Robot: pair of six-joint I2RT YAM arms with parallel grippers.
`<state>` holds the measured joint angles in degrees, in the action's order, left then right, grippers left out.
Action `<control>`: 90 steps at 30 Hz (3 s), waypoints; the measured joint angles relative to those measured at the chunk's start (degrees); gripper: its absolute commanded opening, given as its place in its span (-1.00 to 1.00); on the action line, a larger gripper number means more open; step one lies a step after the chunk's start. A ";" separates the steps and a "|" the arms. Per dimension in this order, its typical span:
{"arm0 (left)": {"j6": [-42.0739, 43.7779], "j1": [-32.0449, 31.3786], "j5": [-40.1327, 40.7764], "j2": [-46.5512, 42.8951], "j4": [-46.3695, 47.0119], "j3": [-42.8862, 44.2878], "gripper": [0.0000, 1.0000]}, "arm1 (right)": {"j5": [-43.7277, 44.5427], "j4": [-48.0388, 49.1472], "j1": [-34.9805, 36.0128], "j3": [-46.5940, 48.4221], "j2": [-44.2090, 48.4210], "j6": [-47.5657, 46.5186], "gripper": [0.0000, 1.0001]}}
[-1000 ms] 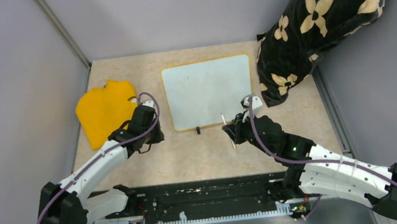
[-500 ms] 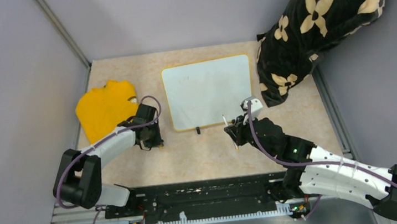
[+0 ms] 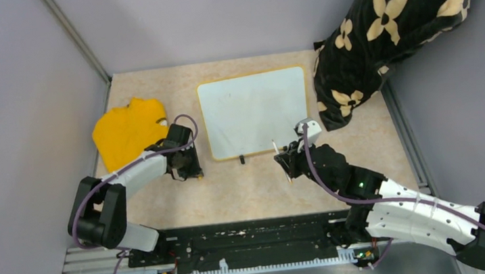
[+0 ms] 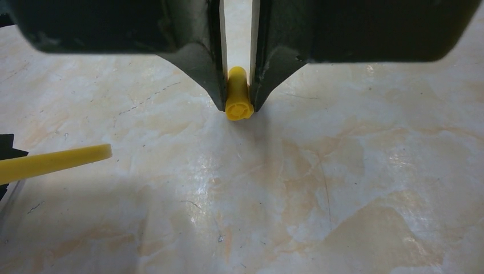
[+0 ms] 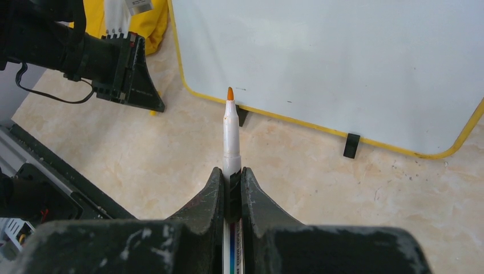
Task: Write a sentence on the whiteboard
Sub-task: Place the pen cap at the center of the board, then write a sentence on the whiteboard.
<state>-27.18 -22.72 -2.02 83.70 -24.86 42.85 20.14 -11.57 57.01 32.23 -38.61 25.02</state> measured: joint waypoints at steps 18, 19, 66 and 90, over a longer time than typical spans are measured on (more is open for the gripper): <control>-0.24 0.00 -0.63 0.20 0.42 0.00 -0.17 | 0.02 -0.02 0.00 0.00 0.00 -0.59 -1.00; -0.26 0.00 -0.81 0.20 0.48 0.00 -0.15 | 0.02 -0.04 0.00 0.00 0.00 -0.61 -1.00; -11.23 0.37 -26.43 -25.33 52.30 -12.46 0.98 | -13.40 6.64 -0.02 1.22 -1.44 -4.98 -1.00; -13.11 -2.71 -47.12 -23.61 61.37 -11.85 0.85 | -25.11 13.42 0.00 5.07 -10.47 -7.91 -1.00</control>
<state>-40.29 -25.43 -49.15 60.10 36.51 31.00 -4.97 1.85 57.01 37.30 -49.08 17.10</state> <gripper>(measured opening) 0.944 0.053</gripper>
